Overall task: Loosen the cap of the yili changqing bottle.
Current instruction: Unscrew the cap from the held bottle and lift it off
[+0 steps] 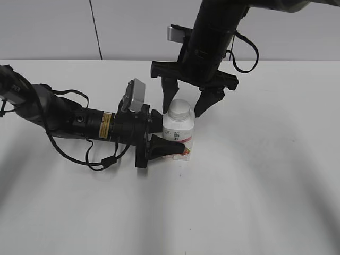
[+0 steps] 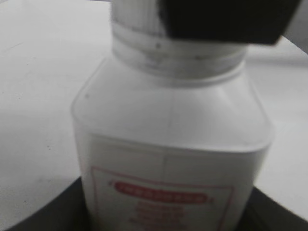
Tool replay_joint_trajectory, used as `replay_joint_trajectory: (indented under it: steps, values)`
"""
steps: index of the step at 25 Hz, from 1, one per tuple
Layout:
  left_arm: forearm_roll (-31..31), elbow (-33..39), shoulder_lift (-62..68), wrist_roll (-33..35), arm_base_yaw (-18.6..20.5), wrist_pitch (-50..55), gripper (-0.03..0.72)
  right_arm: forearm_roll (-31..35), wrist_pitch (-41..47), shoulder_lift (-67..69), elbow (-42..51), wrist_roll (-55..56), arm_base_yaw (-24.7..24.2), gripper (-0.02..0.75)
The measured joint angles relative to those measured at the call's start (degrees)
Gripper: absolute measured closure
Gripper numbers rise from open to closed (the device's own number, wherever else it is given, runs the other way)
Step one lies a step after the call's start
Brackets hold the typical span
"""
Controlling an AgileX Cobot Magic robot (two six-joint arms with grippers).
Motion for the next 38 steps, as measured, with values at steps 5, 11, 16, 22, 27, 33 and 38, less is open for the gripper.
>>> replay_joint_trajectory:
  steps: [5, 11, 16, 22, 27, 33, 38]
  values:
    - [0.0, 0.0, 0.0, 0.0, 0.0, 0.0, 0.284, 0.0, 0.0, 0.0, 0.0, 0.2, 0.0, 0.233]
    - [0.0, 0.0, 0.0, 0.0, 0.0, 0.0, 0.284, 0.3, -0.2, 0.0, 0.0, 0.2, 0.0, 0.294]
    - [0.0, 0.0, 0.0, 0.0, 0.0, 0.0, 0.284, 0.5, -0.3, 0.0, 0.0, 0.3, 0.0, 0.334]
    - [0.0, 0.0, 0.0, 0.0, 0.0, 0.0, 0.284, 0.5, -0.4, 0.0, 0.0, 0.1, 0.0, 0.334]
    - [0.0, 0.0, 0.0, 0.0, 0.0, 0.0, 0.284, 0.5, -0.4, 0.0, 0.0, -6.3, 0.0, 0.335]
    - [0.0, 0.0, 0.0, 0.0, 0.0, 0.0, 0.284, 0.5, -0.4, 0.0, 0.0, -24.2, 0.0, 0.335]
    - [0.2, 0.0, 0.0, 0.0, 0.0, -0.1, 0.285, 0.5, -0.4, 0.0, 0.0, -41.8, 0.0, 0.335]
